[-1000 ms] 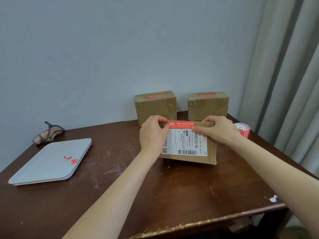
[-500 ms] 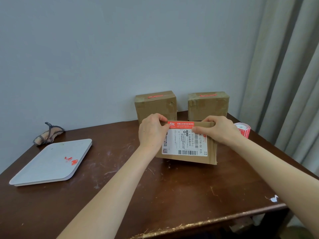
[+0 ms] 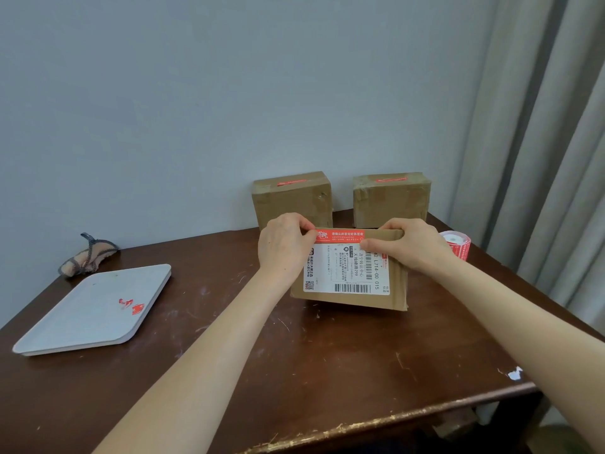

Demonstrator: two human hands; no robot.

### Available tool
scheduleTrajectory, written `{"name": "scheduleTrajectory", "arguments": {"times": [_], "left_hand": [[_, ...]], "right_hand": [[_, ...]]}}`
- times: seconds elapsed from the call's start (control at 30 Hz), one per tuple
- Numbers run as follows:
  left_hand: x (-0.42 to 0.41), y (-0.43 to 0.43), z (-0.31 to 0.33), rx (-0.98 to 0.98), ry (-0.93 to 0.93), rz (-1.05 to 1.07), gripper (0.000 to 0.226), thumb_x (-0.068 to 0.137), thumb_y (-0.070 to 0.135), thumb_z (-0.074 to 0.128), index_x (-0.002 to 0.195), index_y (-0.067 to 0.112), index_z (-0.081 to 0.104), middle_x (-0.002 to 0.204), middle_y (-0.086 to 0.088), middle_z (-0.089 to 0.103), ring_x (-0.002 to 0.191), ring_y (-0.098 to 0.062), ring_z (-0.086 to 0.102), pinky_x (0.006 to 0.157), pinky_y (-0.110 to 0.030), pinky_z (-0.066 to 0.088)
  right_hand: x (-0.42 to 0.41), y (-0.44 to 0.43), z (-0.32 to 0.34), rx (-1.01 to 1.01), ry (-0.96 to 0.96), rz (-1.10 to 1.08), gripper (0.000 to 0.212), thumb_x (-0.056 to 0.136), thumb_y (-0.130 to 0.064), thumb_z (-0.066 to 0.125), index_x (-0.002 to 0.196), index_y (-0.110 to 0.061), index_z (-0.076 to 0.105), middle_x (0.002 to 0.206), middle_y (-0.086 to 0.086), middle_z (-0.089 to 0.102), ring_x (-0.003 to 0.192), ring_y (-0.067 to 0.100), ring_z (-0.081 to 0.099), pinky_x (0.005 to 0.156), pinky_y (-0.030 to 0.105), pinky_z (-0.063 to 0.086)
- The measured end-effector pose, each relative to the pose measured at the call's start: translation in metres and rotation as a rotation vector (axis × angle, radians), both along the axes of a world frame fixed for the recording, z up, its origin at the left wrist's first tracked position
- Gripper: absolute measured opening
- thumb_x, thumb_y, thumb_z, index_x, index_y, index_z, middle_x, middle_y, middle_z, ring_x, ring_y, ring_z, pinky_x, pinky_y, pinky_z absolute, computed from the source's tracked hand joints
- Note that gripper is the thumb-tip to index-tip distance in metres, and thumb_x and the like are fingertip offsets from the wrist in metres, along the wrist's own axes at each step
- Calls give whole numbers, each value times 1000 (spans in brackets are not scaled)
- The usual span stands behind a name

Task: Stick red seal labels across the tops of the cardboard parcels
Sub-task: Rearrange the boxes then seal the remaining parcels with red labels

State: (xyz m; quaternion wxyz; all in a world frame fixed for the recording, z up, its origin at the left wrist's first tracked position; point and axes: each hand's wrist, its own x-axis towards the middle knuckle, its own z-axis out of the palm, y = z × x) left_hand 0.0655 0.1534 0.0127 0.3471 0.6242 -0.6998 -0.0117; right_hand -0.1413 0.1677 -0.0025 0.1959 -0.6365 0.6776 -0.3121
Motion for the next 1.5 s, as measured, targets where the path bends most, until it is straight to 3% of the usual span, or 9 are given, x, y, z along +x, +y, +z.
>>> {"name": "scheduleTrajectory", "arguments": {"times": [0.27, 0.57, 0.9, 1.1, 1.23, 1.5], "left_hand": [[-1, 0, 0, 18, -32, -1, 16, 92, 30, 55, 82, 21, 64, 90, 5, 67, 65, -12, 55, 47, -20, 31], [4, -4, -1, 37, -39, -58, 22, 92, 32, 53, 80, 18, 66, 91, 2, 66, 59, -12, 51, 47, -20, 30], [7, -7, -1, 58, -22, -101, 24, 92, 31, 55, 76, 17, 66, 108, 3, 55, 73, -12, 56, 50, -19, 36], [9, -11, 1, 99, -15, -125, 31, 92, 29, 54, 63, 21, 61, 101, -1, 65, 59, -12, 53, 48, -19, 32], [9, -10, 5, 135, -12, -140, 29, 92, 26, 53, 68, 16, 66, 96, -4, 67, 50, -11, 46, 47, -19, 32], [10, -6, 10, 186, 13, -167, 29, 92, 23, 53, 72, 11, 70, 88, -2, 69, 55, -11, 51, 50, -21, 36]], "right_hand": [[0, 0, 0, 2, 5, -3, 45, 67, -71, 67, 95, -35, 62, 91, -11, 67, 89, 12, 64, 79, 41, 56], [0, -1, 0, 4, -3, 1, 44, 67, -70, 67, 92, -36, 61, 89, -11, 68, 86, 11, 65, 77, 40, 57], [-2, -3, -2, 6, -4, 1, 47, 63, -73, 67, 91, -35, 62, 93, -10, 68, 89, 14, 64, 80, 42, 56], [-2, -3, -2, 14, -20, 19, 48, 63, -73, 67, 93, -36, 61, 91, -11, 68, 88, 13, 65, 80, 42, 56], [-2, -4, -3, 21, -17, 24, 48, 58, -77, 64, 86, -38, 58, 90, -12, 68, 87, 12, 65, 80, 43, 56], [-2, -2, -1, 14, -24, 34, 38, 66, -69, 69, 84, -38, 58, 89, -12, 67, 87, 11, 65, 80, 41, 56]]}}
